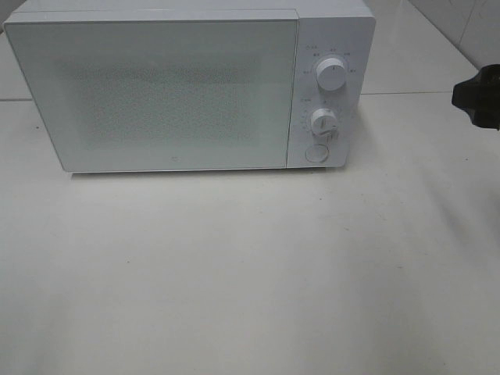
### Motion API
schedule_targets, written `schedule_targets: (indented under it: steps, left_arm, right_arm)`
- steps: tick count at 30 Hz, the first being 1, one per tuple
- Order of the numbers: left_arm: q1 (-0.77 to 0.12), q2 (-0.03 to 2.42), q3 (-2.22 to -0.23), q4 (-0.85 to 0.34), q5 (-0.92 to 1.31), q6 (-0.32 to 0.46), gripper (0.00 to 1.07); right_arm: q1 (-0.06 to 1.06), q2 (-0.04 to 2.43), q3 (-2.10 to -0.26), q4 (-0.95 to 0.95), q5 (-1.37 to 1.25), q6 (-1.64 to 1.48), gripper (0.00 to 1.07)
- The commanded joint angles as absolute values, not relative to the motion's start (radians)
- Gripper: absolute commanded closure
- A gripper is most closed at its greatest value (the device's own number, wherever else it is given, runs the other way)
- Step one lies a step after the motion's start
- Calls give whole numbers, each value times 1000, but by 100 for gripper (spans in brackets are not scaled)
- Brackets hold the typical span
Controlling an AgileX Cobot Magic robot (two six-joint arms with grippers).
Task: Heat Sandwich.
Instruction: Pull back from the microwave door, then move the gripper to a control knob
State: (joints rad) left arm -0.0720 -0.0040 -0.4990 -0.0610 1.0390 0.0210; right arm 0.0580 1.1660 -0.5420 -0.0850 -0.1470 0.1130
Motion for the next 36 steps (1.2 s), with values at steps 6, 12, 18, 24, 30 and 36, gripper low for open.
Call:
schedule_targets:
  steps: [6,12,18,24,30,36]
  left_arm:
    - [-69,-33,-496,-71,1037,13,5]
    - [-69,-33,-496,-71,1037,13,5]
    - [-69,-33,-496,-71,1037,13,5]
    - [-69,-33,-496,-71,1037,13,5]
    - [-69,-33,-496,-71,1037,13,5]
    - [-69,-33,-496,-71,1037,13,5]
  right_arm:
    - [126,1267,-547,-66,-336,93,31]
    - [229,1345,-547,98,-420,-31,31]
    - [359,1420,-532,300,-564,-195,31]
    - [480,1484,-477,504,-814,-286,31]
    - [574,1537,-471,630,-923,-334,31]
    - [659,1617,-471,745,-1003,-337,31]
